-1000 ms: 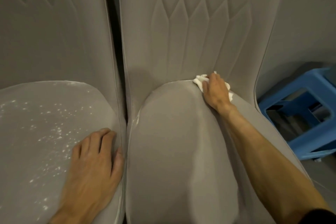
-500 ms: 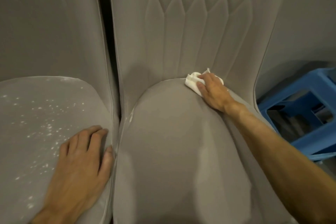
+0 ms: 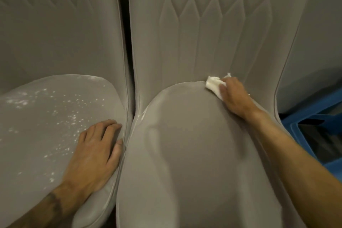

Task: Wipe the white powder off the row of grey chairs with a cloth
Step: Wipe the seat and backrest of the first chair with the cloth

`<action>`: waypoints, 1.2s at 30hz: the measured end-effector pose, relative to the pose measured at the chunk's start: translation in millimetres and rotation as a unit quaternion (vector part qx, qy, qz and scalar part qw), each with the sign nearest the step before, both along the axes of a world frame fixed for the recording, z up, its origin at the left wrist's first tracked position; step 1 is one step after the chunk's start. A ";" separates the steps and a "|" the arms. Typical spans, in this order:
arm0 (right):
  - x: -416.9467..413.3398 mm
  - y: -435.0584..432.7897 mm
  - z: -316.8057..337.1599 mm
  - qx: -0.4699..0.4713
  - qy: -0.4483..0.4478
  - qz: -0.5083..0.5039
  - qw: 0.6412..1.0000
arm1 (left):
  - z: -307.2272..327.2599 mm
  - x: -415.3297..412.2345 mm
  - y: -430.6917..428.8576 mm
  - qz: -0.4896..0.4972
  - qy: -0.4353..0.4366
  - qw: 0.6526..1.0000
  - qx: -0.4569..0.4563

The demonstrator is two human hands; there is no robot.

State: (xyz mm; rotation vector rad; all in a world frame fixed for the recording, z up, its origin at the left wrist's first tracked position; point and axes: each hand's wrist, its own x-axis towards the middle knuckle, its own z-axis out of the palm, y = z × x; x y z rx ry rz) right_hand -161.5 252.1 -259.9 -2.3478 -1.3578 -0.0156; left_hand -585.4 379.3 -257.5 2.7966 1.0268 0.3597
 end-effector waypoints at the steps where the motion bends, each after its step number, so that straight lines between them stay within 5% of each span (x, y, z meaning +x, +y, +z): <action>1: 3.1 -3.7 -2.8 0.002 -0.004 -0.028 1.000 | 0.8 0.9 0.0 0.002 0.000 1.000 -0.001; 4: -11.7 25.9 -5.3 0.012 0.009 -0.050 0.999 | -0.3 1.4 1.6 0.003 0.004 1.000 -0.006; 9: -36.0 54.4 -1.1 0.017 0.009 0.075 0.997 | -2.4 0.0 1.7 0.003 0.003 1.000 -0.006; 16: -29.2 55.5 -5.7 0.031 -0.003 -0.063 0.998 | -3.2 1.7 1.5 0.001 -0.005 1.000 0.002; 21: -43.0 62.9 -2.0 -0.005 -0.013 0.072 0.997 | -3.9 -0.2 2.7 -0.002 0.004 1.000 -0.005; 27: -15.1 25.7 -0.7 -0.018 -0.037 -0.101 0.994 | -4.0 1.4 2.7 0.001 -0.005 1.000 0.005; 33: -68.5 74.7 3.0 0.012 0.002 0.100 0.995 | -5.2 -0.1 2.4 -0.005 -0.006 1.000 0.009; 36: -43.7 56.8 0.3 0.025 -0.016 0.056 0.998 | -5.4 -0.6 3.5 -0.007 -0.010 1.000 0.009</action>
